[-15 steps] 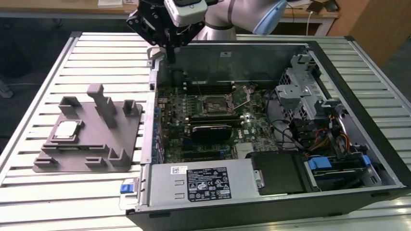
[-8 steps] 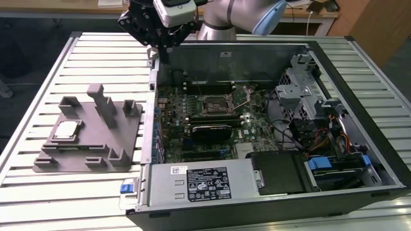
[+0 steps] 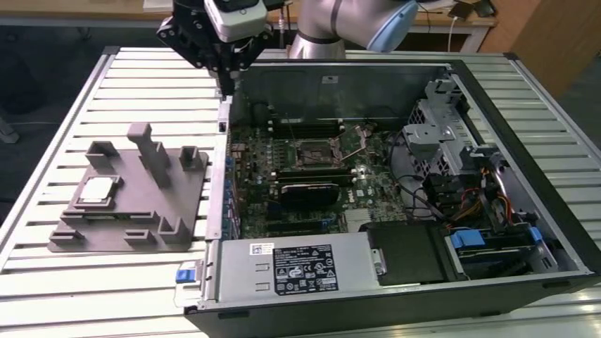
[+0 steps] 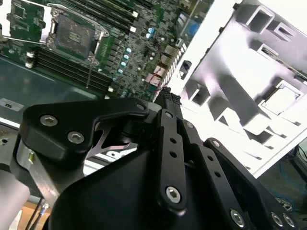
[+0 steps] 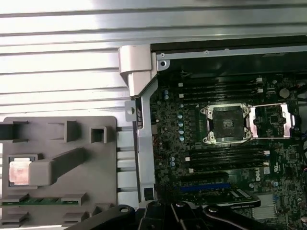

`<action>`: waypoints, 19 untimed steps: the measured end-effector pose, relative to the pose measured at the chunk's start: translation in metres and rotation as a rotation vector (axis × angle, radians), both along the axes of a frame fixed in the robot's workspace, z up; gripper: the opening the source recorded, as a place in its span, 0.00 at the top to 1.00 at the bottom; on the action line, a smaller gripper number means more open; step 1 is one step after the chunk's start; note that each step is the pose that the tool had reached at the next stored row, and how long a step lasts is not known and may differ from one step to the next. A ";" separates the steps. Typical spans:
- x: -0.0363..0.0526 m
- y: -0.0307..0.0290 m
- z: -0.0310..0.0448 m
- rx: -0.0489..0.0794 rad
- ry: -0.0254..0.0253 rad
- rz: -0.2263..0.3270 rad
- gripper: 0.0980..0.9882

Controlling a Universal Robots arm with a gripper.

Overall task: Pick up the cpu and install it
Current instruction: 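Reach for the cpu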

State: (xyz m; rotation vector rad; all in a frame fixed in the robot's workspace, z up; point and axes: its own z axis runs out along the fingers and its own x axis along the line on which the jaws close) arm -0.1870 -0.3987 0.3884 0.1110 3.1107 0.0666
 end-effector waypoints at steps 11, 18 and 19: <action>-0.0226 0.0000 -0.0026 0.000 -0.0001 0.000 0.99; -0.0385 0.0000 -0.0048 0.000 0.0000 0.000 0.99; -0.0409 0.0000 -0.0054 0.000 0.0000 0.000 0.99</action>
